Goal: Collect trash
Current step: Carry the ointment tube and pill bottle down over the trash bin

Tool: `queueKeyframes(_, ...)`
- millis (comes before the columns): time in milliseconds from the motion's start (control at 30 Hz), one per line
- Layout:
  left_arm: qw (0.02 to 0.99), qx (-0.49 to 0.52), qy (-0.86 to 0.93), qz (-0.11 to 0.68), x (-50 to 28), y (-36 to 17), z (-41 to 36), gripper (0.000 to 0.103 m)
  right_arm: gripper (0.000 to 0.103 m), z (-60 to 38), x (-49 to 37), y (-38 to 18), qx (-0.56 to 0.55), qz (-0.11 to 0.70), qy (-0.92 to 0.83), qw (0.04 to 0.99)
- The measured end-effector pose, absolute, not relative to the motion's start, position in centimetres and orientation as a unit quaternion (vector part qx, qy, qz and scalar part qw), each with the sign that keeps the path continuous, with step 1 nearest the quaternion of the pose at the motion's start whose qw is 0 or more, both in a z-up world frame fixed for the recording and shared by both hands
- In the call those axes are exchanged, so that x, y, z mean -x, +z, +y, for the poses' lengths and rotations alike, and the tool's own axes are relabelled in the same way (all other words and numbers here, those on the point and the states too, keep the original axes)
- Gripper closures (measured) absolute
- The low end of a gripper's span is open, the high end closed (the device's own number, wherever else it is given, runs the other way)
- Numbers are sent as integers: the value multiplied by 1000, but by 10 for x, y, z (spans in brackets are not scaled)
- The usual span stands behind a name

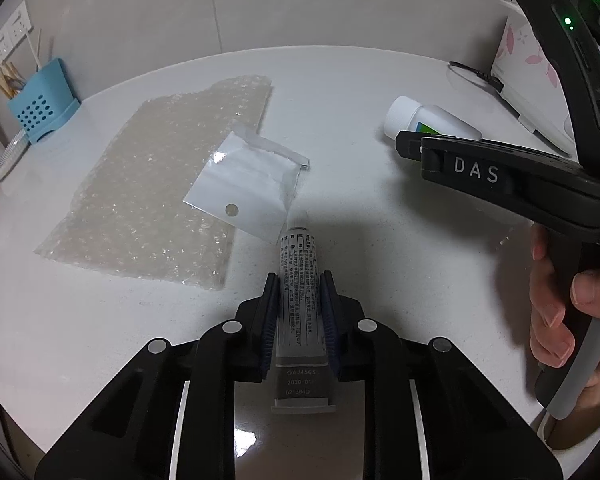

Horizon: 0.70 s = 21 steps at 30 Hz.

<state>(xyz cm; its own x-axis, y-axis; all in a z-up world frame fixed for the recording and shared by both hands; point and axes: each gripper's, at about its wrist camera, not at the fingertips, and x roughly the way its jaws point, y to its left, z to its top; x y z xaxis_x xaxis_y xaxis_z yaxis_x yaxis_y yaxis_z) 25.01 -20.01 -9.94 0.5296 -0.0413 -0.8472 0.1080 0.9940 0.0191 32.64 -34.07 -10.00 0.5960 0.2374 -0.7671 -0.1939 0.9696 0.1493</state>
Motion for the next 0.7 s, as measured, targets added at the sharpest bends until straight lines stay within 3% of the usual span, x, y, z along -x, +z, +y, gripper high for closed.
queueKeyframes(367, 889, -37, -48, 454, -230, -76, -176, 83, 53, -350, -319, -102, -40, 433, 58, 898)
queueKeyframes(700, 904, -14, -52, 424, -195, -43, -133, 83, 53, -338, -242, -57, -42, 394, 25, 918)
